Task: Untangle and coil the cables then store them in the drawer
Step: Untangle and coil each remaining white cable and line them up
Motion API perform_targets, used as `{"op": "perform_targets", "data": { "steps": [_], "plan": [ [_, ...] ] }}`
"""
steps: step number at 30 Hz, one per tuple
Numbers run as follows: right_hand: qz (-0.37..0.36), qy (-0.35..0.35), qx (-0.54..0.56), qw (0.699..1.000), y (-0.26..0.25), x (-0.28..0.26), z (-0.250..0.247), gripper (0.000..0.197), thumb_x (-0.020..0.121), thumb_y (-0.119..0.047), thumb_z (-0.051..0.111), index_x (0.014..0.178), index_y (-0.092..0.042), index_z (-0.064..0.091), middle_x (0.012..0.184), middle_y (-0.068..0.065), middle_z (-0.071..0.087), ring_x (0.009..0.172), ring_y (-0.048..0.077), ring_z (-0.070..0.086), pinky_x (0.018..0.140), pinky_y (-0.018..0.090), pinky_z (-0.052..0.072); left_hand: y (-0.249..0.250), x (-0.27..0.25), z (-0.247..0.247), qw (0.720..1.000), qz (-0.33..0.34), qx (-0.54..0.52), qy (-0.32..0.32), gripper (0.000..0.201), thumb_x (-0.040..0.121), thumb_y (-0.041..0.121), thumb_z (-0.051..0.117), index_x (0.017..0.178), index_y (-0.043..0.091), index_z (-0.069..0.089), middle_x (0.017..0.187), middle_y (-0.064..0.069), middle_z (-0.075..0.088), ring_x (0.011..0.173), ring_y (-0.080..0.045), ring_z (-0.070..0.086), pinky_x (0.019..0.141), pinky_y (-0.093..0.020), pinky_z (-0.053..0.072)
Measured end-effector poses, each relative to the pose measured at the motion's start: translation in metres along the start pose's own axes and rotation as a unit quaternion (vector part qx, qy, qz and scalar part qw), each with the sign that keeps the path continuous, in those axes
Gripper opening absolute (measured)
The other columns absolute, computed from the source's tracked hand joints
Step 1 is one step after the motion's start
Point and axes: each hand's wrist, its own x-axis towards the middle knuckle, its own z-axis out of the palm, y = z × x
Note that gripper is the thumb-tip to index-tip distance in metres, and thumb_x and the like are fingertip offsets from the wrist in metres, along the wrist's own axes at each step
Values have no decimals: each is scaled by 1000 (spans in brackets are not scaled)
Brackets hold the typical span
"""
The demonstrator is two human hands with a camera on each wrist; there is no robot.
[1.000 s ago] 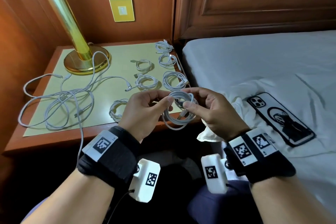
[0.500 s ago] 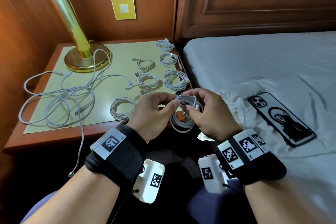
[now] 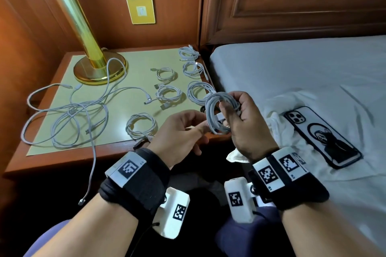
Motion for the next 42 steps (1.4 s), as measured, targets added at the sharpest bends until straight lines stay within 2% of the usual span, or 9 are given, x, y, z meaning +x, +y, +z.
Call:
{"op": "perform_targets", "data": {
  "steps": [6, 10, 14, 16, 18, 24, 34, 39, 42],
  "plan": [
    [-19, -53, -4, 998, -2, -5, 9, 17, 103, -24, 50, 118, -20, 56, 95, 1, 68, 85, 14, 71, 78, 31, 58, 3, -2, 5, 998, 26, 27, -41, 21, 97, 37, 61, 78, 28, 64, 58, -2, 53, 50, -22, 44, 50, -32, 40],
    [65, -64, 135, 987, -9, -6, 10, 19, 103, -9, 44, 114, -10, 59, 82, -2, 68, 63, 5, 66, 58, 19, 50, 7, -5, 5, 988, 56, 121, -79, 23, 104, 24, 49, 84, 33, 56, 53, 25, 55, 45, 5, 47, 50, -8, 36],
    [76, -5, 208, 975, -9, -5, 13, 15, 98, -25, 55, 96, -18, 68, 66, -14, 60, 64, 7, 56, 64, 26, 46, 13, -8, 2, 993, 63, 36, -98, 28, 90, 54, 62, 75, 31, 65, 53, 9, 47, 47, -16, 40, 50, -33, 38],
    [98, 30, 246, 964, -11, -3, 13, 15, 100, -26, 57, 90, -19, 66, 62, -11, 56, 61, 11, 50, 56, 23, 44, 12, -9, 5, 993, 70, -18, -89, 29, 90, 50, 57, 74, 28, 67, 54, 0, 41, 49, -22, 33, 49, -43, 34],
    [120, 51, 280, 951, -15, -2, 11, 16, 101, -21, 55, 89, -15, 64, 57, -11, 55, 52, 7, 49, 46, 18, 41, 8, -8, 8, 993, 82, -35, -81, 28, 95, 39, 55, 77, 20, 66, 54, 4, 41, 48, -20, 35, 52, -42, 36],
    [59, 131, 187, 972, -9, -3, 8, 17, 98, -23, 62, 82, -22, 68, 60, -14, 58, 57, 8, 53, 59, 31, 50, 8, -5, 8, 989, 132, 23, -68, 39, 99, 29, 51, 92, -7, 62, 56, -1, 45, 47, -20, 39, 46, -43, 34],
    [161, 218, 139, 952, 2, 3, 5, 23, 101, -25, 48, 97, -9, 64, 77, 1, 61, 65, 18, 61, 52, 16, 46, 2, -14, 36, 958, 213, 192, -15, 33, 100, 22, 58, 71, 8, 51, 58, 0, 48, 54, -16, 41, 51, -16, 30],
    [70, 192, 50, 978, 2, 3, -1, 23, 104, -30, 44, 101, -13, 59, 80, -4, 59, 66, 3, 53, 65, 13, 41, -3, -12, 30, 948, 224, 221, -35, 24, 101, 26, 57, 84, 9, 62, 72, 4, 56, 65, -15, 51, 59, -20, 39],
    [65, 159, 20, 985, 3, 4, -3, 20, 101, -35, 48, 98, -19, 59, 80, -4, 61, 71, 10, 57, 73, 27, 48, 1, -12, 22, 963, 181, 197, -29, 24, 95, 34, 54, 103, 16, 66, 91, 6, 65, 83, -12, 61, 70, -28, 49]
  ]
}}
